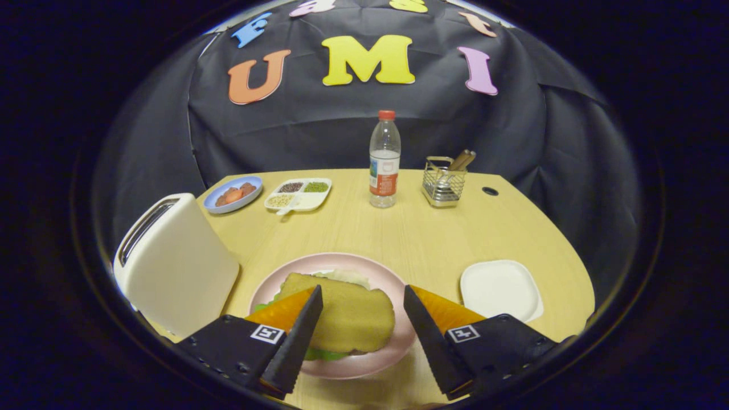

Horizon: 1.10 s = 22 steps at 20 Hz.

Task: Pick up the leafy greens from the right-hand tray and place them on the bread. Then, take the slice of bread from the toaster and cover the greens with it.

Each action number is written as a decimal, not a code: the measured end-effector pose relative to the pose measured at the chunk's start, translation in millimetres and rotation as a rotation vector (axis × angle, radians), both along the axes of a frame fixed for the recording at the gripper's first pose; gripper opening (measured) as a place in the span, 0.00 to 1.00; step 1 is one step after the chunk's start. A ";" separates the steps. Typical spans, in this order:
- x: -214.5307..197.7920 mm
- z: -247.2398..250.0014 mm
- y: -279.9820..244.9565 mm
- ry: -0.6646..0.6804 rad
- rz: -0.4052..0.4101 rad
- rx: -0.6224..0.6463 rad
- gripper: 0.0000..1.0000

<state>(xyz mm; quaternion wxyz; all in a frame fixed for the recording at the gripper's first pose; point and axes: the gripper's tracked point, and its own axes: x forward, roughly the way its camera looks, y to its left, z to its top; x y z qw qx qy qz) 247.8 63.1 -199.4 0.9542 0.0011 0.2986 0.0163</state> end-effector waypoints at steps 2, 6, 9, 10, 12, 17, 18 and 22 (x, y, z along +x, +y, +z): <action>-12.0 20.6 2.5 -0.033 0.005 -0.001 0.96; -41.1 76.9 2.3 -0.133 -0.020 -0.021 0.97; -65.8 126.8 4.1 -0.250 -0.039 -0.021 0.97; -73.5 142.1 5.8 -0.292 -0.041 -0.025 0.97; -90.9 168.7 9.2 -0.363 -0.041 -0.042 0.97; -134.4 228.0 19.8 -0.549 -0.030 -0.080 0.95; -142.2 235.1 20.7 -0.572 -0.027 -0.076 0.95; -165.8 251.9 13.6 -0.634 -0.057 -0.024 0.94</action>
